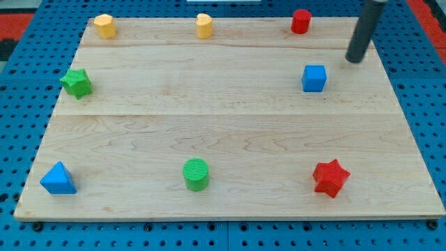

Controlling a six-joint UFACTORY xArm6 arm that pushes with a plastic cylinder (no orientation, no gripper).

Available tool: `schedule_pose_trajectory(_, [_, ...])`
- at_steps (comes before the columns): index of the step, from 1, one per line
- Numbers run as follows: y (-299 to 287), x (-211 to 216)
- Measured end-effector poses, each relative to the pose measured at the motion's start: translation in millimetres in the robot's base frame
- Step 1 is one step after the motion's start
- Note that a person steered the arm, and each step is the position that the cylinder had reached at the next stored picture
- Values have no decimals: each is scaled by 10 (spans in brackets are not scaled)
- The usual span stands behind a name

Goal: Slide the blue cube vertically below the heart

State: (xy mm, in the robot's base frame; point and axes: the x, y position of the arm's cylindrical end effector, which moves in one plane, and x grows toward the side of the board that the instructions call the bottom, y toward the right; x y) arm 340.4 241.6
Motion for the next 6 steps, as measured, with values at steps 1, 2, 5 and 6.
schedule_pose_trajectory(1, [-756,191])
schedule_pose_trajectory(2, [-1306,131])
schedule_pose_trajectory(5, [-2281,-26])
schedule_pose_trajectory(6, [-2281,-115])
